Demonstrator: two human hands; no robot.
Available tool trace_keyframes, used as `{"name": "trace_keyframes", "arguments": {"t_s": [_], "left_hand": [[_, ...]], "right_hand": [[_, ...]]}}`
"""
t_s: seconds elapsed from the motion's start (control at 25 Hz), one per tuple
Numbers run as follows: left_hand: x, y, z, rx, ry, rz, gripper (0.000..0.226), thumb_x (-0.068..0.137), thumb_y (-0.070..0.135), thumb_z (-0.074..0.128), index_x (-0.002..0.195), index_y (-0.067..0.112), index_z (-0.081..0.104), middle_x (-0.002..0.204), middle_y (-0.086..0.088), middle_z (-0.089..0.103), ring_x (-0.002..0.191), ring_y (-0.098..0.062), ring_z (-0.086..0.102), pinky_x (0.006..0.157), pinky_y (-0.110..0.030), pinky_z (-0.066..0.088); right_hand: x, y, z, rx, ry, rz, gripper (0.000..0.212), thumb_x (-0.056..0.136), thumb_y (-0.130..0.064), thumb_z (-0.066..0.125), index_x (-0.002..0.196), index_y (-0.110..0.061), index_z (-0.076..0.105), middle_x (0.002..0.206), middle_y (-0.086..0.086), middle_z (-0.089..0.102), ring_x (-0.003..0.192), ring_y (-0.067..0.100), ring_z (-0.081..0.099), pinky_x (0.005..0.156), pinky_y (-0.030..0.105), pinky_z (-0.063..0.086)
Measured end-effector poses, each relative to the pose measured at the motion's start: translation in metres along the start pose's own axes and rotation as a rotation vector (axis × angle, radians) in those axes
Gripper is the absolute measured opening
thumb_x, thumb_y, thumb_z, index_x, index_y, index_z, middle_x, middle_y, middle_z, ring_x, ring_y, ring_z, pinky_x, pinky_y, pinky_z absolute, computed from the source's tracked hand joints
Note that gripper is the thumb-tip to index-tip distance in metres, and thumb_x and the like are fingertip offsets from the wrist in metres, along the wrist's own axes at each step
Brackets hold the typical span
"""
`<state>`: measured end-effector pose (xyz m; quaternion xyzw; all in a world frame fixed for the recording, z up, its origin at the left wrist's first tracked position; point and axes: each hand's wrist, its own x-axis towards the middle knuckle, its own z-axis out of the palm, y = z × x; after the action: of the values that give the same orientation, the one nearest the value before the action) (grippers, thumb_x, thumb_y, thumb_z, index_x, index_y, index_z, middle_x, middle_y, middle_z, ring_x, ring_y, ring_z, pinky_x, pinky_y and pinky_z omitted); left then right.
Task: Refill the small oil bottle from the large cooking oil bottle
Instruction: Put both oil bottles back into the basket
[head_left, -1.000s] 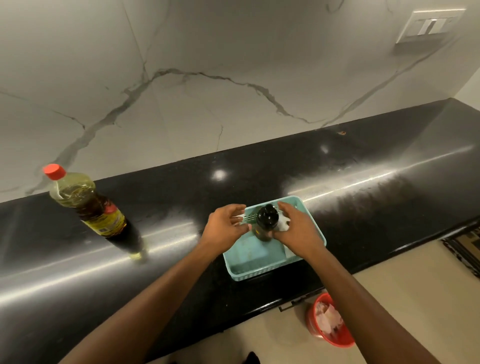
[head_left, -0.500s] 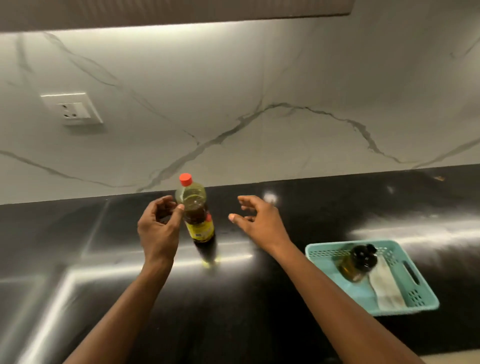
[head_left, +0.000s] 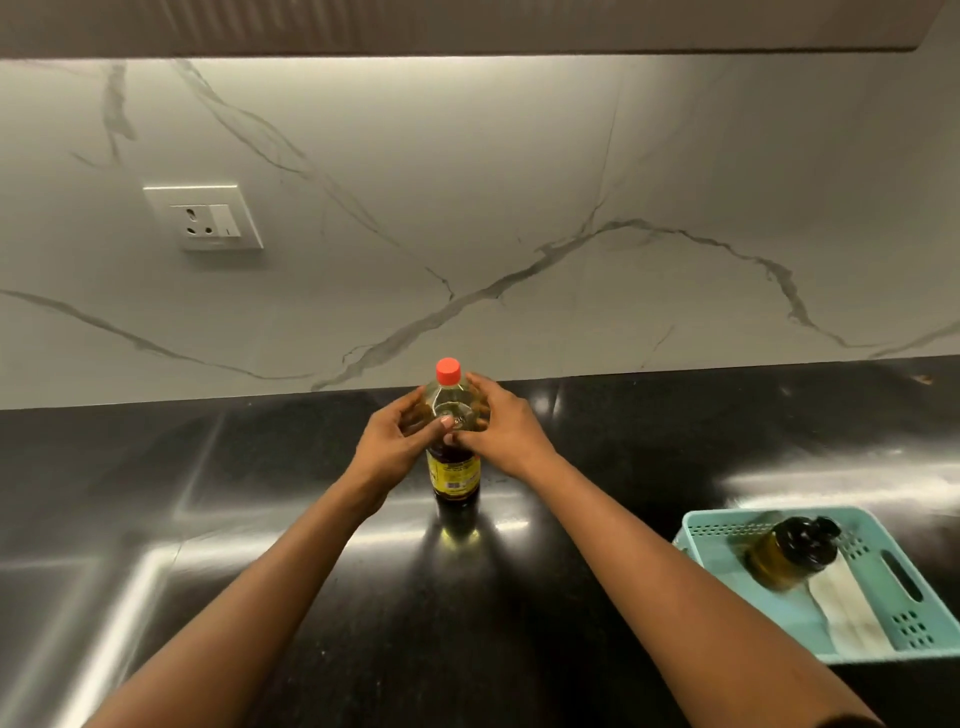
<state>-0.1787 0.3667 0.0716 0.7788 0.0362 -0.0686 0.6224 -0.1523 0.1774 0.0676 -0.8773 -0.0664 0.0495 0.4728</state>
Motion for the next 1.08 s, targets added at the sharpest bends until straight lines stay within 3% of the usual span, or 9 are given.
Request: {"name": "trace_keyframes", "arguments": {"t_s": [0.12, 0.32, 0.44, 0.56, 0.64, 0.76, 0.96, 1.08], "left_hand": [[-0.003, 0.003, 0.005, 0.014, -0.036, 0.05, 0.06, 0.094, 0.018, 0.082, 0.151, 0.021, 0.061, 0.115, 0.02, 0.081, 0.117, -0.003, 0.075, 0.113, -0.04, 0.057], [-0.016, 0.044, 0.025, 0.058, -0.127, 0.2, 0.076, 0.083, 0.037, 0.085, 0.153, 0.019, 0.059, 0.134, 0.007, 0.077, 0.127, -0.008, 0.073, 0.115, -0.043, 0.057], [-0.023, 0.086, 0.063, 0.058, -0.198, 0.309, 0.044, 0.09, 0.019, 0.084, 0.127, 0.036, 0.068, 0.113, 0.023, 0.082, 0.116, 0.0, 0.076, 0.104, -0.025, 0.061], [-0.029, 0.125, 0.114, 0.013, -0.245, 0.431, 0.04, 0.091, 0.01, 0.083, 0.118, 0.036, 0.069, 0.104, 0.024, 0.083, 0.108, 0.001, 0.079, 0.095, -0.016, 0.059], [-0.036, 0.137, 0.147, -0.076, -0.283, 0.448, 0.041, 0.088, 0.019, 0.086, 0.125, 0.024, 0.072, 0.112, 0.011, 0.085, 0.112, -0.008, 0.08, 0.098, -0.024, 0.061], [-0.045, 0.14, 0.196, -0.107, -0.333, 0.452, 0.047, 0.092, 0.02, 0.087, 0.135, 0.007, 0.072, 0.122, -0.008, 0.083, 0.117, -0.023, 0.08, 0.106, -0.043, 0.062], [-0.057, 0.123, 0.252, -0.06, -0.409, 0.377, 0.043, 0.091, 0.026, 0.087, 0.129, 0.012, 0.075, 0.117, -0.002, 0.085, 0.112, -0.02, 0.081, 0.106, -0.05, 0.062], [-0.061, 0.108, 0.268, -0.016, -0.414, 0.322, 0.043, 0.089, 0.026, 0.089, 0.129, 0.016, 0.075, 0.115, 0.001, 0.085, 0.111, -0.016, 0.081, 0.105, -0.048, 0.062]], "right_hand": [[-0.006, 0.001, 0.0, -0.012, 0.04, -0.008, 0.096, 0.076, -0.026, 0.093, 0.159, -0.028, 0.045, 0.142, 0.002, 0.069, 0.126, 0.017, 0.068, 0.107, 0.04, 0.059], [-0.046, -0.012, -0.047, 0.013, 0.143, -0.071, 0.063, 0.081, -0.023, 0.091, 0.138, -0.029, 0.064, 0.119, -0.007, 0.077, 0.109, 0.008, 0.074, 0.098, 0.033, 0.062], [-0.077, -0.023, -0.109, 0.001, 0.247, -0.11, 0.065, 0.079, -0.023, 0.093, 0.138, -0.02, 0.065, 0.118, -0.005, 0.078, 0.107, 0.007, 0.074, 0.096, 0.029, 0.061], [-0.107, -0.025, -0.173, -0.081, 0.357, -0.107, 0.081, 0.074, -0.024, 0.096, 0.147, -0.014, 0.061, 0.128, 0.001, 0.077, 0.112, 0.008, 0.075, 0.101, 0.031, 0.061], [-0.127, -0.021, -0.211, -0.155, 0.39, -0.086, 0.088, 0.072, -0.026, 0.096, 0.151, -0.015, 0.058, 0.134, 0.0, 0.075, 0.115, 0.007, 0.074, 0.103, 0.032, 0.06], [-0.161, -0.006, -0.252, -0.23, 0.39, -0.031, 0.083, 0.074, -0.023, 0.093, 0.15, -0.015, 0.059, 0.132, 0.0, 0.076, 0.114, 0.008, 0.074, 0.103, 0.033, 0.06], [-0.199, 0.033, -0.275, -0.242, 0.353, 0.064, 0.053, 0.074, -0.022, 0.091, 0.124, -0.025, 0.074, 0.102, -0.009, 0.081, 0.092, 0.005, 0.078, 0.094, 0.037, 0.064], [-0.21, 0.058, -0.272, -0.221, 0.353, 0.097, 0.06, 0.07, -0.027, 0.092, 0.127, -0.028, 0.073, 0.102, -0.011, 0.08, 0.092, 0.003, 0.077, 0.092, 0.033, 0.065]]}}
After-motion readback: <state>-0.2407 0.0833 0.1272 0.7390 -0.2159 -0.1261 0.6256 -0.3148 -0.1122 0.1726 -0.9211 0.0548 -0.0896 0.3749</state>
